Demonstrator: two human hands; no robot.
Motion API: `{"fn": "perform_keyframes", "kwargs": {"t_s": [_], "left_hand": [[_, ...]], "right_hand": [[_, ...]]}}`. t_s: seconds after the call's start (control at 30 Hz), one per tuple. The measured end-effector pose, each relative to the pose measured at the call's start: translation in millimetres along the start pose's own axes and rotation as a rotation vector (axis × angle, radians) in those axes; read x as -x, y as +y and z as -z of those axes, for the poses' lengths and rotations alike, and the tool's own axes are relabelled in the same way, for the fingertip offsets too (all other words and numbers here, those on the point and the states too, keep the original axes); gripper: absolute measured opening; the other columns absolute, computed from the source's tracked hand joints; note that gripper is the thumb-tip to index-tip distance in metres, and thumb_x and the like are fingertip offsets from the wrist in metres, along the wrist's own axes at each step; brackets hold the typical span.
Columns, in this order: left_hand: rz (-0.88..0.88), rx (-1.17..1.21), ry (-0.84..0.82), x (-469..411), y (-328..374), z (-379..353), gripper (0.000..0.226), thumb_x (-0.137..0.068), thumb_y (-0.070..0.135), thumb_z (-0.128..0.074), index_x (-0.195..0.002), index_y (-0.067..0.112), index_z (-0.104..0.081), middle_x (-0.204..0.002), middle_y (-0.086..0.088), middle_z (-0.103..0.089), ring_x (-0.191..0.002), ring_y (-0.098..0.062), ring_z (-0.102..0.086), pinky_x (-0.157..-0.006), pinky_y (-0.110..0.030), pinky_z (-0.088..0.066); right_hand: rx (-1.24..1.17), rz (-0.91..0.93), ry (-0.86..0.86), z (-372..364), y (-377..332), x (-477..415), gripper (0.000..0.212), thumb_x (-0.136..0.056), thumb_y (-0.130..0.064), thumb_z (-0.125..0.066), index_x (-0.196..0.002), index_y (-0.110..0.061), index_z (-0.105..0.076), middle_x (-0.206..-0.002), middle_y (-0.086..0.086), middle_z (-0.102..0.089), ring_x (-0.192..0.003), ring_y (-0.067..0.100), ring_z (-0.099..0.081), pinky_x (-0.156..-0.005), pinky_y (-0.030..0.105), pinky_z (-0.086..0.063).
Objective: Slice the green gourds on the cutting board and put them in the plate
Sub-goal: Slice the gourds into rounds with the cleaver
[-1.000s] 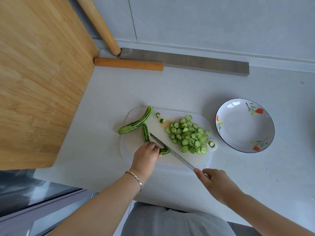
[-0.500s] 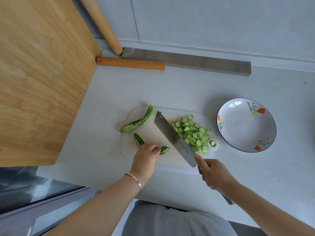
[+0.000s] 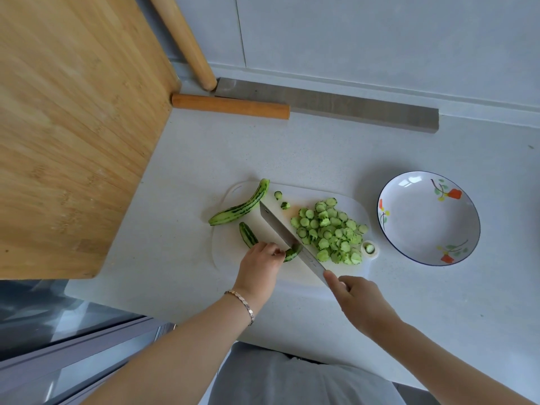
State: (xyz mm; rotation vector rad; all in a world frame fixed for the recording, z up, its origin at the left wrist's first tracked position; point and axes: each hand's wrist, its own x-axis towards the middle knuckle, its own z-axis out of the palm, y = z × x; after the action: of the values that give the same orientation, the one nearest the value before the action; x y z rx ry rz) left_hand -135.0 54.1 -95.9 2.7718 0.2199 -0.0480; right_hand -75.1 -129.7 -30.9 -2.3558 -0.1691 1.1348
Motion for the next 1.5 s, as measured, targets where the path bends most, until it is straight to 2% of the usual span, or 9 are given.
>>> {"fn": "perform_keyframes", "kwargs": {"t_s": [0.1,0.2,0.37,0.77,0.97,1.13,1.37,1.5], "left_hand": [[0.015,0.020,-0.012,0.5,0.5,-1.7,0.036,-0.032,-0.013,-0.083,-0.056,0.009,-0.068,-0.057,-0.002,-0.057,-0.051,-0.022,-0.054,-0.047,-0.018,-0.040],[0.043,0.021,-0.046,-0.2,-2.8,-4.2,0.037,-0.029,-0.014,-0.082,-0.054,0.008,-0.066,-0.057,-0.002,-0.058,-0.051,-0.022,-0.054,-0.044,-0.018,-0.041],[0.042,0.036,-0.036,-0.3,-1.3,-3.4,0.039,-0.025,-0.016,-0.081,-0.053,0.007,-0.066,-0.058,-0.002,-0.057,-0.052,-0.022,-0.054,-0.046,-0.017,-0.039],[0.019,-0.010,-0.003,0.2,1.1,-1.3,0.038,-0.028,-0.015,-0.081,-0.053,0.008,-0.065,-0.055,-0.002,-0.052,-0.050,-0.021,-0.050,-0.048,-0.017,-0.033],[0.007,-0.021,0.016,-0.5,2.0,-0.4,0.037,-0.028,-0.016,-0.081,-0.052,0.008,-0.065,-0.054,-0.003,-0.053,-0.050,-0.021,-0.051,-0.047,-0.017,-0.037],[0.036,-0.026,-0.014,0.9,2.9,-0.7,0.037,-0.027,-0.015,-0.079,-0.048,0.008,-0.060,-0.056,-0.003,-0.052,-0.051,-0.022,-0.050,-0.048,-0.017,-0.031],[0.047,0.027,-0.001,-0.4,0.4,-3.8,0.041,-0.024,-0.016,-0.082,-0.053,0.008,-0.066,-0.056,-0.001,-0.056,-0.051,-0.021,-0.053,-0.046,-0.016,-0.036],[0.040,0.023,-0.004,-1.6,0.6,-2.7,0.041,-0.022,-0.016,-0.082,-0.049,0.008,-0.064,-0.053,-0.001,-0.055,-0.049,-0.020,-0.053,-0.047,-0.014,-0.034]], "right_hand": [[0.004,0.005,0.023,-9.8,2.3,-0.2,0.053,-0.092,-0.053,-0.039,-0.059,-0.015,-0.025,-0.054,-0.001,-0.028,-0.048,0.014,-0.024,-0.049,0.026,-0.022],[-0.076,-0.014,0.002,-11.7,5.3,-3.6,0.052,-0.091,-0.055,-0.039,-0.062,-0.013,-0.032,-0.060,0.006,-0.036,-0.054,0.018,-0.030,-0.055,0.027,-0.028],[-0.179,-0.026,-0.025,-4.5,5.8,-3.8,0.052,-0.088,-0.059,-0.040,-0.066,-0.012,-0.037,-0.062,0.007,-0.036,-0.057,0.018,-0.031,-0.058,0.029,-0.029],[-0.144,0.005,-0.031,-5.2,-0.9,-0.7,0.052,-0.089,-0.057,-0.042,-0.064,-0.012,-0.035,-0.058,0.004,-0.033,-0.051,0.017,-0.027,-0.054,0.028,-0.027],[-0.019,0.042,-0.009,-1.5,-2.8,-1.8,0.053,-0.091,-0.055,-0.040,-0.061,-0.013,-0.032,-0.057,0.002,-0.035,-0.051,0.015,-0.029,-0.051,0.026,-0.027],[0.042,0.044,-0.007,-6.4,-1.8,-6.4,0.054,-0.092,-0.055,-0.039,-0.059,-0.014,-0.027,-0.053,-0.002,-0.029,-0.048,0.013,-0.025,-0.049,0.023,-0.024],[-0.110,0.022,-0.025,-5.9,4.2,-2.9,0.052,-0.090,-0.057,-0.039,-0.067,-0.011,-0.039,-0.061,0.006,-0.035,-0.054,0.017,-0.029,-0.054,0.027,-0.027],[-0.096,0.047,-0.024,-0.6,1.1,0.4,0.051,-0.090,-0.056,-0.039,-0.066,-0.011,-0.040,-0.060,0.005,-0.036,-0.052,0.017,-0.029,-0.053,0.025,-0.027]]}}
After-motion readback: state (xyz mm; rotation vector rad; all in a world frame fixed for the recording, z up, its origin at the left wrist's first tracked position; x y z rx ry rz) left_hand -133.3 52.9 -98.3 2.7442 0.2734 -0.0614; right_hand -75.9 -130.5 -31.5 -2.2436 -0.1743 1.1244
